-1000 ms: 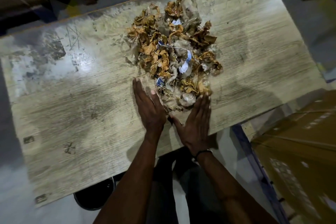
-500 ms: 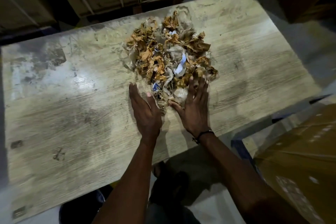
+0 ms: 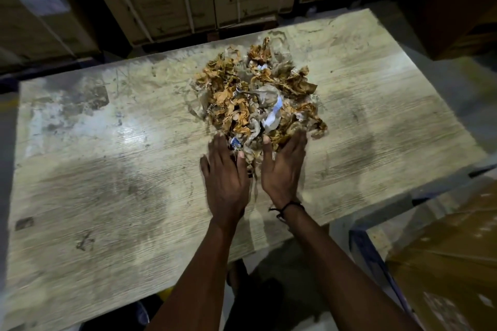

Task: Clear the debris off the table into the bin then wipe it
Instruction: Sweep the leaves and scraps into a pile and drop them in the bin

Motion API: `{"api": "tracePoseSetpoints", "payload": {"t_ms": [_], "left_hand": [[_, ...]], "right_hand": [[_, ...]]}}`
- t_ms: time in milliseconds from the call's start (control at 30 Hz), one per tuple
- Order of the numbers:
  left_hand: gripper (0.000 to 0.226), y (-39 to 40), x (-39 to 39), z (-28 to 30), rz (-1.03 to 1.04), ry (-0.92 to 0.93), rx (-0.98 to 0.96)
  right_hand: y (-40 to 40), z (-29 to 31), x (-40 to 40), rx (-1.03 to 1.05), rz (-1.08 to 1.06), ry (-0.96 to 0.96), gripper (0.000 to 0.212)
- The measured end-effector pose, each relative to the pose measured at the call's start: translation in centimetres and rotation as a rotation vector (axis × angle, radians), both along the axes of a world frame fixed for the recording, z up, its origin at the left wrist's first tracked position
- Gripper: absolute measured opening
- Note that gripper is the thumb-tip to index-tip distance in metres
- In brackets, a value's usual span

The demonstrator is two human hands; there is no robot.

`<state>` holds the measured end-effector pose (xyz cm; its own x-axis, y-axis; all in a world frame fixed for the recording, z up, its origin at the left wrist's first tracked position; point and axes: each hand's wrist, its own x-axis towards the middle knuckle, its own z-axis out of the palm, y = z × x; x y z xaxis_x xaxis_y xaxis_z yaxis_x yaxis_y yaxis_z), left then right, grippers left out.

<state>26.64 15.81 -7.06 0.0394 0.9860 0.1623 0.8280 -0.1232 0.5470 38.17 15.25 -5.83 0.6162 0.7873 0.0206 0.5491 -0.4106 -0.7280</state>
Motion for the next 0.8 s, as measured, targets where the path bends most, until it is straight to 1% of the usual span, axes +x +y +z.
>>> {"api": "tracePoseSetpoints", "payload": {"t_ms": [67, 133, 200, 233, 333, 367, 400, 467, 533, 600, 633, 700, 767, 800], "left_hand": [[0.062, 0.1, 0.0, 0.2, -0.023, 0.053, -0.035], [0.063, 0.1, 0.1, 0.0, -0.033, 0.099, -0.063], [0.063, 0.1, 0.1, -0.1, -0.051, 0.159, -0.065], [0.063, 0.2, 0.2, -0.2, -0.063, 0.189, -0.061], [0.064, 0.6, 0.1, -0.4, -0.085, 0.218, -0.115], [0.064, 0.5, 0.1, -0.2, -0.087, 0.195, -0.119], [0.063, 0.4, 0.1, 0.1, -0.078, 0.131, -0.106], [0.057, 0.6, -0.3, 1.2, -0.018, -0.079, -0.032], [0.054, 2.0, -1.1, 1.6, 0.072, -0.255, 0.094], [0.056, 4.8, -2.0, 1.5, 0.15, -0.379, 0.178], [0.06, 6.5, -2.2, 1.5, 0.177, -0.423, 0.185], [0.067, 9.8, -2.1, 1.2, 0.182, -0.446, 0.12], [0.068, 11.8, -1.2, 0.6, 0.112, -0.441, 0.008], [0.068, 12.1, -0.7, 0.3, 0.047, -0.409, -0.034]], "right_hand": [[-0.2, 0.1, 0.2, 0.065, -0.027, 0.032, 0.106], [-0.2, -0.1, 1.6, 0.124, -0.111, 0.069, 0.103], [0.1, -0.4, 2.9, 0.138, -0.164, 0.126, 0.102], [0.3, -0.5, 3.2, 0.14, -0.139, 0.14, 0.101], [0.4, -0.9, 2.5, 0.149, 0.096, 0.073, 0.087], [0.1, -0.9, 2.2, 0.17, 0.154, 0.053, 0.081], [-0.1, -0.5, 2.0, 0.194, 0.165, 0.058, 0.076], [0.0, 0.5, 2.8, 0.207, 0.041, 0.081, 0.071], [0.8, 0.9, 4.8, 0.259, -0.106, 0.0, 0.073], [1.7, 0.4, 6.8, 0.286, -0.15, -0.041, 0.082], [2.3, 0.1, 7.4, 0.259, -0.141, -0.021, 0.088], [3.4, -0.8, 7.7, 0.156, -0.087, 0.008, 0.098], [4.1, -1.4, 7.2, 0.077, 0.01, -0.029, 0.095], [4.2, -1.5, 6.7, 0.063, 0.071, -0.036, 0.092]]}}
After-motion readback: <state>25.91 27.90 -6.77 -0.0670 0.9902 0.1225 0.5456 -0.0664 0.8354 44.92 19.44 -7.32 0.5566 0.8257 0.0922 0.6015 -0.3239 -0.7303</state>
